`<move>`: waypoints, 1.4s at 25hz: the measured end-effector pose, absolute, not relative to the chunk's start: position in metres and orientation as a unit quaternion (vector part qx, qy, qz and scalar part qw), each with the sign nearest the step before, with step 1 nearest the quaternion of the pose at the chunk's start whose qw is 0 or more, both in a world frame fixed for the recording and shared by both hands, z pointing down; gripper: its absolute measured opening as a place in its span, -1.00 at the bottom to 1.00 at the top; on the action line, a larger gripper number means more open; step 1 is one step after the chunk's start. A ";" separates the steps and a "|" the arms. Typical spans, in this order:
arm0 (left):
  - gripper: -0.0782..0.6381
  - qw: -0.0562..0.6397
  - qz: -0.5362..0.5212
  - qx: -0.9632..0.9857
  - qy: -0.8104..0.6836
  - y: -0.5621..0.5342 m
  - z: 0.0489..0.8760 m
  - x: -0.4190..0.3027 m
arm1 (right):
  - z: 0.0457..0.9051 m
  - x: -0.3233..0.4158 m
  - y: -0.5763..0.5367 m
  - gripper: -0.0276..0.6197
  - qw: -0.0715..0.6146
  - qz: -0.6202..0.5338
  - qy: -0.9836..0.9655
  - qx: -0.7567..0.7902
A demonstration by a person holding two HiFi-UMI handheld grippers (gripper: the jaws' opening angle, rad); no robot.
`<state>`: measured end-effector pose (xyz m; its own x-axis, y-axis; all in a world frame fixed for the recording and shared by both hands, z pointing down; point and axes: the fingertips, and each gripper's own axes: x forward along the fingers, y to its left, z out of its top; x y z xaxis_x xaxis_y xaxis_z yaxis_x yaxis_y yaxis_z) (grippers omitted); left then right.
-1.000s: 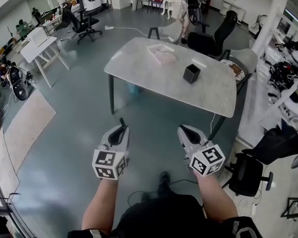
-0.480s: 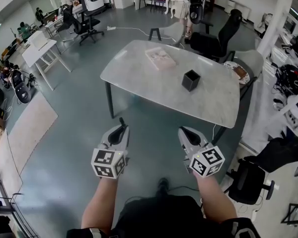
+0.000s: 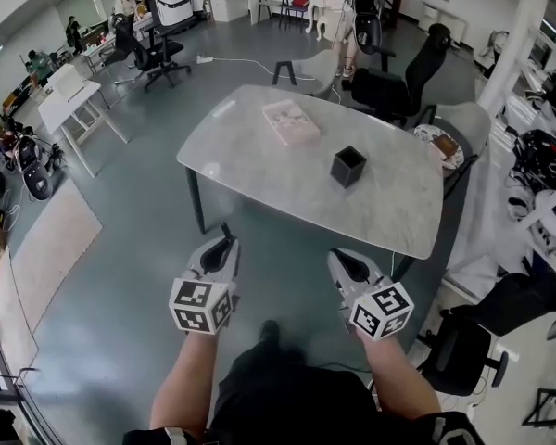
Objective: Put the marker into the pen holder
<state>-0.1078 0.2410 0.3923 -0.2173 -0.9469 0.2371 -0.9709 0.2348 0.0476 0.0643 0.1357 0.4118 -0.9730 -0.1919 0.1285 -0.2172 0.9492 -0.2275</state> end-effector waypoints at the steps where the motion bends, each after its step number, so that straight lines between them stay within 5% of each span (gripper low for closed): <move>1: -0.66 0.107 0.054 0.619 -0.776 0.232 0.392 -0.110 | 0.412 0.064 0.128 -0.91 0.052 0.120 -0.986 0.107; 23: -0.66 0.112 0.040 0.716 -0.688 -0.048 0.412 -0.274 | 0.426 -0.095 -0.109 -0.91 0.093 0.125 -0.964 0.215; 35: -0.66 0.132 0.050 0.761 -0.633 -0.147 0.428 -0.246 | 0.450 -0.080 -0.179 -0.91 0.100 0.156 -0.949 0.254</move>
<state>-0.2463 -0.1473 0.4282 0.1924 -0.9507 0.2432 -0.9771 -0.1626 0.1372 -0.0802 -0.1786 0.4496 -0.8511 -0.4515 0.2681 -0.5134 0.8225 -0.2448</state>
